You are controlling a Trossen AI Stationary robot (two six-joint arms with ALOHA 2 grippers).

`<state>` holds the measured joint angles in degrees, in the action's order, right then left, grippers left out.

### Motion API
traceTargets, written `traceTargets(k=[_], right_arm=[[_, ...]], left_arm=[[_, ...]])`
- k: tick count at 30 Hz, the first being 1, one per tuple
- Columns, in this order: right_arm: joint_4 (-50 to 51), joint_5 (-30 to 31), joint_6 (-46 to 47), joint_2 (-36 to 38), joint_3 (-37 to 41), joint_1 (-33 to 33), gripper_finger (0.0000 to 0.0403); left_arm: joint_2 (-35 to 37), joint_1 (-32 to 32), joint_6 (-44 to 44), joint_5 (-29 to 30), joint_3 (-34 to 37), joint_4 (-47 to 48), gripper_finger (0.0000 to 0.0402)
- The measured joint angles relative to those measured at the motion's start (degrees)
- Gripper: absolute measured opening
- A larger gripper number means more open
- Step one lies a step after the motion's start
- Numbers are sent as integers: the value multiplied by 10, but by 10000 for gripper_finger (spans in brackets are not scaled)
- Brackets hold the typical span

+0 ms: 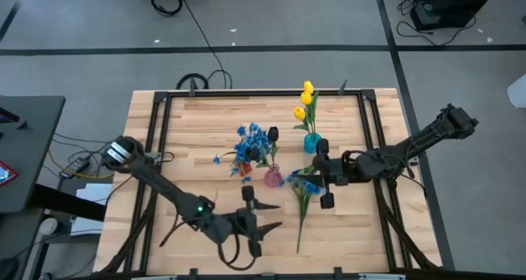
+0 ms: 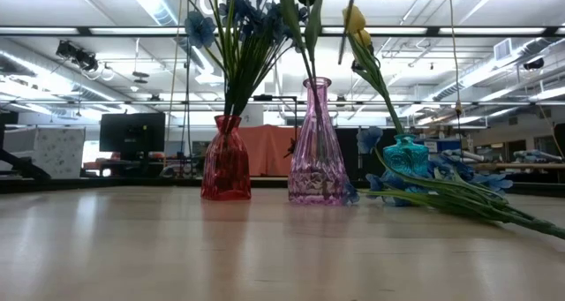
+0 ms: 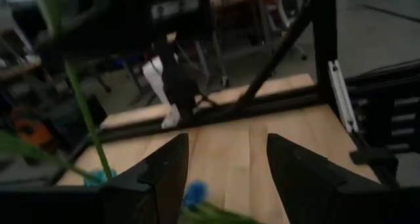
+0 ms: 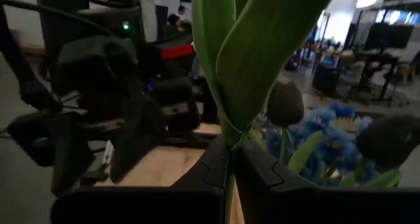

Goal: Sort flowers into vase by color
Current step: Put the black flower into the pink vase

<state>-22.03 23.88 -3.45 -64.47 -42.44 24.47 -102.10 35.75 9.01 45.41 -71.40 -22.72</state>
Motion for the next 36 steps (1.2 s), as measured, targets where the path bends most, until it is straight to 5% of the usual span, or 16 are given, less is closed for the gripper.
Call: traceTargets(k=[6, 19, 36], right_arm=[[-35, -8, -43, 0, 0, -16, 27], [-52, -55, -21, -56, 0, -93, 27], [-6, -10, 4, -54, 1, -71, 27]], left_arm=[[23, 21, -50, -5, 10, 46, 213], [90, 78, -67, 43, 187, -137, 213], [125, 112, -62, 61, 175, -49, 213]])
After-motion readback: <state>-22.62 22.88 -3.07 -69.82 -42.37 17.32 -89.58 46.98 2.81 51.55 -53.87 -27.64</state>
